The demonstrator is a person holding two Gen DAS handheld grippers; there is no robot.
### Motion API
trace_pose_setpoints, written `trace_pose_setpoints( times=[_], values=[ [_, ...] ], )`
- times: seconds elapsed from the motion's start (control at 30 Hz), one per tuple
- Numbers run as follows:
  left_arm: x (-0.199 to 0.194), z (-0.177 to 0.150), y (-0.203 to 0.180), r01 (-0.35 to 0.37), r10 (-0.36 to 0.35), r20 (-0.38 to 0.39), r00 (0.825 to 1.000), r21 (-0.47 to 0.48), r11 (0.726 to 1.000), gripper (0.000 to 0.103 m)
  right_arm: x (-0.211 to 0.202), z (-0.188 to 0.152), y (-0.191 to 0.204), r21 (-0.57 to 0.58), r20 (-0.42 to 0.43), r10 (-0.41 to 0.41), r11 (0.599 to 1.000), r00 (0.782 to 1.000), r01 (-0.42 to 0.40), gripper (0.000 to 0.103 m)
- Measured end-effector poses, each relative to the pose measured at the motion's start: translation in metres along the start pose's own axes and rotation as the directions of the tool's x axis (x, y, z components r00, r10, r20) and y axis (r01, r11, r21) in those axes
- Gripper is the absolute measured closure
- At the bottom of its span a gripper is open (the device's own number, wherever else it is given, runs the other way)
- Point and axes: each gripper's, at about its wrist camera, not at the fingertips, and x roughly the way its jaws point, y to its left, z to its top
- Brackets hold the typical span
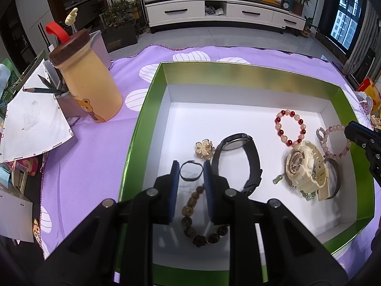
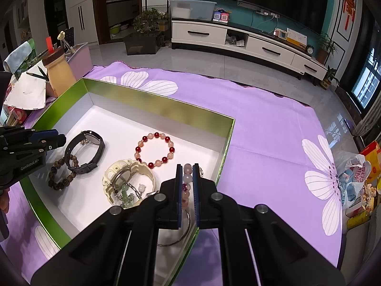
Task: Organize jewelry
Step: 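Lower the ring and pink bracelet onto the box floor with both tools, then open both tools to release the ring and bracelet in the box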
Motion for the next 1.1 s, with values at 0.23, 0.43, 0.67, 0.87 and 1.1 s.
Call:
trace_pose_setpoints(
  times=[0.23,0.43,0.67,0.87,1.1],
  values=[
    [0.001,-0.001,-0.002,-0.002,0.002,-0.003,1.000,0.002,1.000,0.083,0.000,0.000,0.000,0.000,0.000,0.000,1.000,1.000,0.000,0.095],
    [0.001,-0.001,-0.001,-0.005,0.005,-0.006,1.000,0.004,1.000,0.083,0.000,0.000,0.000,0.000,-0.001,0.000,1.000,1.000,0.000,0.095],
    [0.000,0.000,-0.001,-0.003,0.003,-0.005,1.000,0.003,1.000,0.083,-0.001,-0.001,0.000,0.006,0.000,-0.001,1.000,1.000,0.001,0.095],
    [-0.003,0.000,-0.001,-0.001,0.001,-0.001,1.000,0.002,1.000,0.081,-0.003,-0.002,-0.001,0.008,0.000,0.000,1.000,1.000,0.000,0.094],
    [-0.013,-0.003,-0.004,0.001,-0.001,0.014,1.000,0.004,1.000,0.062,-0.011,-0.002,0.000,0.011,0.011,0.002,1.000,1.000,-0.002,0.093]
  ],
)
